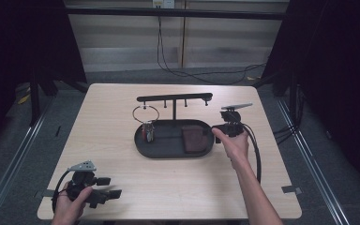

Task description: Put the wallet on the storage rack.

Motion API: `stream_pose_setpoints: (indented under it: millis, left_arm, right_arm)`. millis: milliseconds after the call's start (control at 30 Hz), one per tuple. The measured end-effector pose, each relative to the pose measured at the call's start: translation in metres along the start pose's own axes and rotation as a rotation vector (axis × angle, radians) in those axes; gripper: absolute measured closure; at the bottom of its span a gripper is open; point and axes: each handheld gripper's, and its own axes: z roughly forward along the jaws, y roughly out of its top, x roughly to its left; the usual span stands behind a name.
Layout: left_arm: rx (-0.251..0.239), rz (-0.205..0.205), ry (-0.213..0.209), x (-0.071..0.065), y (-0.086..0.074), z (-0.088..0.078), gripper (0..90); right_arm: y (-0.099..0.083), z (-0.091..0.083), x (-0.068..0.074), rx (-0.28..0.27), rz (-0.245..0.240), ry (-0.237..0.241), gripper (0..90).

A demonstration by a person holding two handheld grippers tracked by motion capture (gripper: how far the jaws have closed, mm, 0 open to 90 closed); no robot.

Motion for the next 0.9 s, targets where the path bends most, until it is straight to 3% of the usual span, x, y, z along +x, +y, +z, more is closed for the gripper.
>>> stream_pose_setpoints:
  millis: [67,333,633,900]
  left_arm:
    - [-0.009,-0.004,0.004,0.000,0.000,0.000,20.1]
    - [-0.016,-0.012,0.009,0.000,0.000,0.000,20.1]
    - [-0.024,-0.019,0.018,0.000,-0.001,-0.001,20.0]
    - [-0.019,-0.016,0.022,0.000,0.000,-0.001,20.0]
  right_arm:
    - [-0.007,-0.004,-0.001,-0.020,-0.007,0.015,29.9]
    - [-0.032,-0.018,-0.004,-0.061,-0.034,0.004,29.9]
    - [-0.060,-0.030,-0.006,-0.064,-0.061,0.003,29.1]
    - [-0.103,-0.035,-0.019,-0.059,-0.060,-0.004,28.7]
